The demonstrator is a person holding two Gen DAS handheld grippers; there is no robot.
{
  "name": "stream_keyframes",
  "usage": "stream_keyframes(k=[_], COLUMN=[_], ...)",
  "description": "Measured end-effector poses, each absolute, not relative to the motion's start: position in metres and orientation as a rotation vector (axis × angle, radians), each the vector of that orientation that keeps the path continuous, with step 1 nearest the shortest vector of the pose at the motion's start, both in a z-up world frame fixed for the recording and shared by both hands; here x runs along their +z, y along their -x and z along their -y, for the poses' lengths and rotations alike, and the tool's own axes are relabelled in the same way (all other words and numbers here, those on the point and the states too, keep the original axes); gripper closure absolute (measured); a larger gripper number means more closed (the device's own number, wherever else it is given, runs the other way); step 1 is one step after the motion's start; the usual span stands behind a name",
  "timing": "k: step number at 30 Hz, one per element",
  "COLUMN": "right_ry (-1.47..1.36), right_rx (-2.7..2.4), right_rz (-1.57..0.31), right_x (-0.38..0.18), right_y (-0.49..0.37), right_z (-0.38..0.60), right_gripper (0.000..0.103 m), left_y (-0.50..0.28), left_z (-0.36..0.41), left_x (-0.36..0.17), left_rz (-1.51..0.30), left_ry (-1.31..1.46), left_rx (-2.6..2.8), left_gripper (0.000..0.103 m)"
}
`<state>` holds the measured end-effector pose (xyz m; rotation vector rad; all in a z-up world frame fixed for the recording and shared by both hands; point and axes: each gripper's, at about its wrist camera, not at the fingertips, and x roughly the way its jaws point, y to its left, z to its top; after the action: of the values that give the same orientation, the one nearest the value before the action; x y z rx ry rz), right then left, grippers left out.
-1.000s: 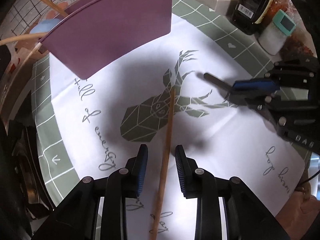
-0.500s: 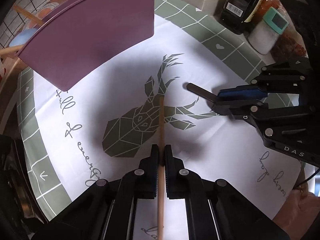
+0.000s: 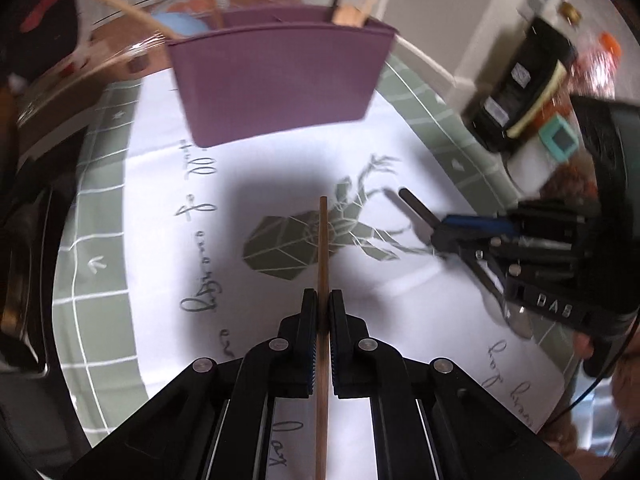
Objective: Organize utensils
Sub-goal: 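Lift the chopstick with the left tool while the right tool lifts the spoon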
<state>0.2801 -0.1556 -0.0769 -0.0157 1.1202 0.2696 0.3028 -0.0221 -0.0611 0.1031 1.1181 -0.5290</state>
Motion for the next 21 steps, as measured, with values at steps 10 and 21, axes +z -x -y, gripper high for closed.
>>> stream_keyframes(k=[10, 21], right_ry=[0.024, 0.008], right_rx=[0.264, 0.278], right_rz=[-1.067, -0.883], right_x=[-0.060, 0.014], right_y=[-0.275, -0.270], right_z=[0.147, 0.145], right_gripper=[0.092, 0.093], left_y=[-0.303, -0.295], left_z=[0.003, -0.009], left_x=[-0.038, 0.043], left_rz=[-1.060, -0.852], left_ry=[-0.028, 0.049], left_rx=[-0.484, -0.508], left_gripper=[0.098, 0.098])
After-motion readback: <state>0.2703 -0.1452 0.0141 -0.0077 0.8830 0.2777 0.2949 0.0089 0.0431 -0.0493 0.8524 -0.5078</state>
